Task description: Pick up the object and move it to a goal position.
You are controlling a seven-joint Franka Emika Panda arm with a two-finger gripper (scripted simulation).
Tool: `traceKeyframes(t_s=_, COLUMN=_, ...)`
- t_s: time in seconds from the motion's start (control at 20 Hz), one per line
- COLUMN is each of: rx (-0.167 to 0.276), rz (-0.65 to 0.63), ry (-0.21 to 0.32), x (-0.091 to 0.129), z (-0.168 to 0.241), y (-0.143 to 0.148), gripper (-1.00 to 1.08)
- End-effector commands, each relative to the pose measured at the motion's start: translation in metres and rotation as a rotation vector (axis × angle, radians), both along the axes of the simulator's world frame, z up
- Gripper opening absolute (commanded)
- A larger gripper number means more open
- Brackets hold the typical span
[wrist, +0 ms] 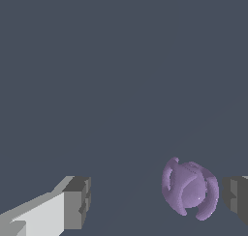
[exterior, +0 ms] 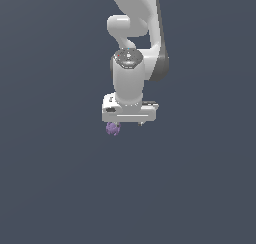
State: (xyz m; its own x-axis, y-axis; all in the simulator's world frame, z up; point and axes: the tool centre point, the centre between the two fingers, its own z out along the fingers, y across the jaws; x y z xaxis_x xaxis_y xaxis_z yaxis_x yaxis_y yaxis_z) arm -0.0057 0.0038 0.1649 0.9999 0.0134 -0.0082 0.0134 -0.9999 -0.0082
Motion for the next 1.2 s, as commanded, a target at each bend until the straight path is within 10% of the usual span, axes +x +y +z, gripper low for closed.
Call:
traceKeyframes(t_s=0.0, rx=0.0, rz=-0.015, ry=0.0, x=-0.003, z=-0.005, y=-0.005, gripper=1.0)
traceKeyframes(t_s=1.15, rx=-0.009, rz=-0.271, ry=-0.007, x=-0.07, z=-0.075, y=-0.081, gripper=1.0)
